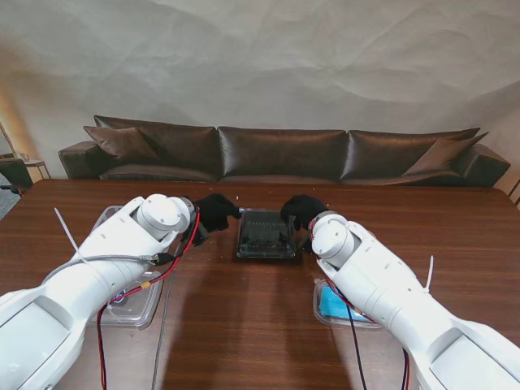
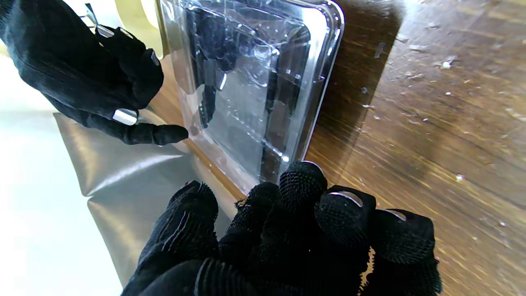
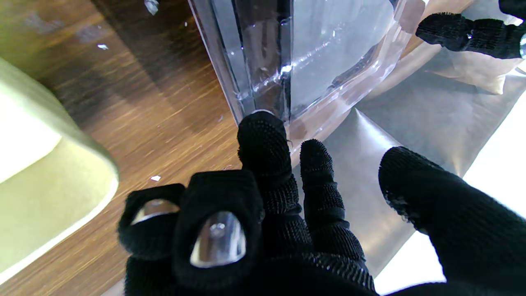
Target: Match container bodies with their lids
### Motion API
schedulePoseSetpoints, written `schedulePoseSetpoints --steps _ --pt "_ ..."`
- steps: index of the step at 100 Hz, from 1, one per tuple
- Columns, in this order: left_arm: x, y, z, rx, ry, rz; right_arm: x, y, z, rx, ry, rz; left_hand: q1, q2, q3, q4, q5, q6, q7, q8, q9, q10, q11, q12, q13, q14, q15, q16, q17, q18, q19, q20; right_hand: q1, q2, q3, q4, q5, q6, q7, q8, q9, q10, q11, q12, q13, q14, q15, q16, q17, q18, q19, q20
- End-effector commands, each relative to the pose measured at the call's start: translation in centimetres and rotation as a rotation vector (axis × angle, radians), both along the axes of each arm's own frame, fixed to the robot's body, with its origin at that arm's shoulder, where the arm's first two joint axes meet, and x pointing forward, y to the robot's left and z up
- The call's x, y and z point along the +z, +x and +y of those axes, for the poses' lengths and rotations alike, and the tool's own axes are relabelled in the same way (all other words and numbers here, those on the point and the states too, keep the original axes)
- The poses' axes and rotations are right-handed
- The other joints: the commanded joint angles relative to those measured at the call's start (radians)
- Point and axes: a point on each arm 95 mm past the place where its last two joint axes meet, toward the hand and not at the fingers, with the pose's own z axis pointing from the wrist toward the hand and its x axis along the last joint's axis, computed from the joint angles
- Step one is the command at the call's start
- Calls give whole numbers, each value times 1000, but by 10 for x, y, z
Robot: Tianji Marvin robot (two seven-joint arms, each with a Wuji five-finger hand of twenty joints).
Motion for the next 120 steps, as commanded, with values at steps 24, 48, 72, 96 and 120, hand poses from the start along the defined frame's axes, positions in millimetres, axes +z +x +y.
schedulePoseSetpoints --steps 24,48,72,96,120 --pt "-4 3 -9 -21 -18 22 -2 -2 6 20 2 17 10 51 -14 -13 -5 -22 -10 0 -12 51 -1 -3 -5 82 -21 1 -35 -50 37 17 -18 -14 -6 -18 11 -10 -4 -6 29 31 1 -3 26 -2 20 1 359 17 44 -24" --pt "-3 5 -9 -30 -15 15 -1 -5 4 16 -1 19 7 53 -15 -14 3 -75 -6 1 -9 46 11 4 1 74 -11 4 -30 -50 40 19 -19 -13 -7 -17 10 -5 -4 -5 27 30 0 -2 26 -1 20 0 359 17 43 -23" --pt "-2 6 -8 -36 -8 20 0 -6 2 9 -2 19 4 54 -15 -14 3 -103 -6 0 -10 46 15 7 0 72 -8 4 -30 -51 40 18 -20 -11 -7 -17 10 -2 -3 -5 28 31 0 -2 26 -1 20 1 360 17 43 -22" --pt "-3 7 -10 -46 -5 22 1 -7 0 5 -3 22 3 55 -15 -14 0 -106 -7 -1 -11 47 15 8 0 72 -8 4 -31 -51 39 18 -19 -10 -10 -17 9 -2 -4 -5 27 29 -1 -2 26 2 21 1 360 17 43 -22" --pt "4 8 -7 -40 -7 -19 1 -9 0 2 -2 25 4 53 -15 -14 3 -89 -7 -1 -10 45 16 9 0 72 -8 4 -30 -51 39 18 -21 -10 -9 -17 11 -1 -2 -4 28 29 -1 -2 26 -5 22 2 360 17 43 -22"
